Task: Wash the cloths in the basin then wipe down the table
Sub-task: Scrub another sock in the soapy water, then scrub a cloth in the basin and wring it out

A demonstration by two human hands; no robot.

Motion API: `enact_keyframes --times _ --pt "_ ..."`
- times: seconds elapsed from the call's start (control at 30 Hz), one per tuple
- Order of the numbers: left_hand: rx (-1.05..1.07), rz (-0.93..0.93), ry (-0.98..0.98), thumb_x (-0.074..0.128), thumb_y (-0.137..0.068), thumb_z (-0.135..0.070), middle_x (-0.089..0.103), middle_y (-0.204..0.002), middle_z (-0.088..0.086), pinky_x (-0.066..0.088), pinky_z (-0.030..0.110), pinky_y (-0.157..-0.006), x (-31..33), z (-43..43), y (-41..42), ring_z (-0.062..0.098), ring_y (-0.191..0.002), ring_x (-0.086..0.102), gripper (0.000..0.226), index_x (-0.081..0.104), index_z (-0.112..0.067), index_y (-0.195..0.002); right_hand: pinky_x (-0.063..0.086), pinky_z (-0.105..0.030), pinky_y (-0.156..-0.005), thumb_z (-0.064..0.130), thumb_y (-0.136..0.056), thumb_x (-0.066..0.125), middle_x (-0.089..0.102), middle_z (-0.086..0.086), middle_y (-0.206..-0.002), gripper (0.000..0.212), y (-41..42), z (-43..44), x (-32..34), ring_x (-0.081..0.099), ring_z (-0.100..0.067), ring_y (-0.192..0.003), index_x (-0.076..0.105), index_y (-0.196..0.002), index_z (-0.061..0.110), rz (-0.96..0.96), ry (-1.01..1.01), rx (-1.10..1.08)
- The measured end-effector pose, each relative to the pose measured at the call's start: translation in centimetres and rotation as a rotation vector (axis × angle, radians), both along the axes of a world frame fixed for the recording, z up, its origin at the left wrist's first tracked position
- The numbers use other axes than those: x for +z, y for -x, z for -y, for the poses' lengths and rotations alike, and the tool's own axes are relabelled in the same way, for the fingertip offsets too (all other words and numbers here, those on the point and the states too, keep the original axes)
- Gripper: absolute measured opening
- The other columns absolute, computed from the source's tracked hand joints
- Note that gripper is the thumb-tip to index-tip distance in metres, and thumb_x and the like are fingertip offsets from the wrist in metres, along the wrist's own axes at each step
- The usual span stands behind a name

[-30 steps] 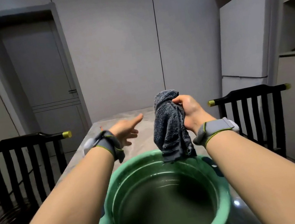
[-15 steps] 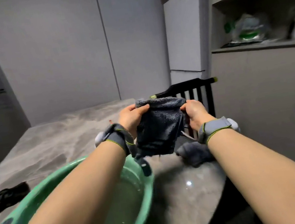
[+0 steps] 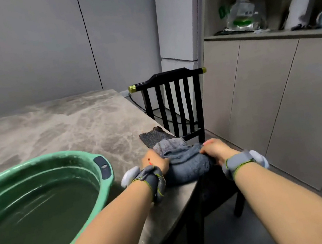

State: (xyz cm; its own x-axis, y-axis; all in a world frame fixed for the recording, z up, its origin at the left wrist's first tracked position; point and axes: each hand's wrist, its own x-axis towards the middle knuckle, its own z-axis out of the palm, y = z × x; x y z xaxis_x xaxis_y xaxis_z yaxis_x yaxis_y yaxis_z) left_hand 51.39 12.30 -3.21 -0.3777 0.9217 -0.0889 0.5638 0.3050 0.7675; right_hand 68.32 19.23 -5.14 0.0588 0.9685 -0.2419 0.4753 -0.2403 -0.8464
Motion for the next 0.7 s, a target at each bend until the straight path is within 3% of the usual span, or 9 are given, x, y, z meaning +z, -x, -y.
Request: enact_keyframes --times 0.07,0.13,0.2,0.27,0.33,0.4,0.43,0.5,0.7 --pt "0.081 0.038 -0.043 0.062 -0.087 -0.019 0.058 -0.123 0.02 0.043 0.036 -0.089 -0.5 0.0 0.1 0.035 -0.113 0.055 0.042 0.047 -0.003 -0.123 0.048 -0.036 -0.084 -0.001 -0.08 0.061 0.053 -0.008 -0.09 0.021 0.3 0.4 -0.2 0.05 -0.02 -0.086 0.054 -0.097 0.011 -0.019 -0.174 -0.09" --pt "0.112 0.012 -0.151 0.062 -0.087 -0.021 0.054 -0.125 0.018 0.041 0.037 -0.092 -0.5 -0.1 0.4 0.035 -0.114 0.052 0.043 0.045 -0.005 -0.124 0.048 -0.037 -0.077 -0.003 -0.081 0.057 0.052 -0.003 -0.077 0.019 0.8 1.1 0.2 0.051 -0.022 -0.08 0.052 -0.084 0.015 -0.017 -0.335 -0.121" --pt "0.026 -0.2 -0.309 0.06 -0.088 -0.021 0.051 -0.123 0.017 0.041 0.038 -0.093 -0.5 0.3 0.4 0.034 -0.113 0.05 0.035 0.05 -0.004 -0.117 0.049 -0.036 -0.078 0.002 -0.082 0.059 0.06 -0.006 -0.076 0.017 1.2 2.0 0.5 0.057 -0.026 -0.081 0.057 -0.076 0.018 0.06 -0.469 -0.095" --pt "-0.19 -0.444 -0.378 0.055 -0.09 -0.024 0.052 -0.119 0.014 0.04 0.038 -0.092 -1.1 0.7 0.0 0.032 -0.113 0.049 0.027 0.058 -0.006 -0.11 0.048 -0.032 -0.087 0.019 -0.083 0.063 0.069 -0.008 -0.099 0.009 1.4 2.7 0.2 0.062 -0.026 -0.099 0.07 -0.088 0.02 0.2 -0.495 -0.017" --pt "-0.401 -0.68 -0.2 0.044 -0.095 -0.038 0.048 -0.132 0.009 0.034 0.04 -0.101 -2.4 1.1 -0.5 0.026 -0.128 0.04 0.037 0.055 -0.013 -0.12 0.035 -0.035 -0.106 0.036 -0.09 0.054 0.057 -0.002 -0.134 0.033 1.6 3.4 -0.9 0.047 -0.02 -0.129 0.064 -0.119 0.024 0.42 -0.382 0.151" --pt "-0.477 -0.74 0.066 0.03 -0.098 -0.045 0.019 -0.157 0.002 0.015 0.054 -0.113 -4.0 1.2 -0.5 0.021 -0.146 0.013 0.053 0.03 -0.019 -0.145 0.015 -0.049 -0.115 0.044 -0.098 0.034 0.024 0.006 -0.156 0.047 1.5 3.9 -2.1 0.017 -0.017 -0.145 0.037 -0.143 0.031 0.59 -0.237 0.3" --pt "-0.484 -0.702 0.145 0.025 -0.099 -0.046 0.004 -0.16 -0.003 0.006 0.059 -0.114 -4.6 1.1 -0.4 0.02 -0.149 0.002 0.057 0.015 -0.022 -0.151 0.009 -0.055 -0.114 0.046 -0.099 0.026 0.011 0.009 -0.159 0.05 1.4 4.0 -2.4 0.007 -0.019 -0.148 0.024 -0.147 0.033 0.636 -0.19 0.339" --pt "-0.49 -0.684 0.186 0.021 -0.1 -0.047 -0.008 -0.16 -0.006 -0.002 0.061 -0.113 -5.1 0.8 -0.2 0.019 -0.149 -0.008 0.06 0.001 -0.026 -0.152 0.002 -0.06 -0.113 0.047 -0.1 0.018 -0.002 0.011 -0.16 0.052 1.5 4.0 -2.6 -0.003 -0.022 -0.148 0.011 -0.149 0.037 0.689 -0.127 0.362" --pt "-0.506 -0.865 0.213 0.021 -0.097 -0.053 -0.009 -0.16 -0.005 -0.006 0.067 -0.11 -4.7 0.4 0.1 0.021 -0.148 -0.012 0.063 0.0 -0.028 -0.152 -0.004 -0.064 -0.11 0.049 -0.099 0.018 -0.009 0.003 -0.16 0.053 2.8 4.5 -0.9 -0.014 -0.03 -0.146 0.003 -0.149 0.039 0.808 -0.045 0.315"
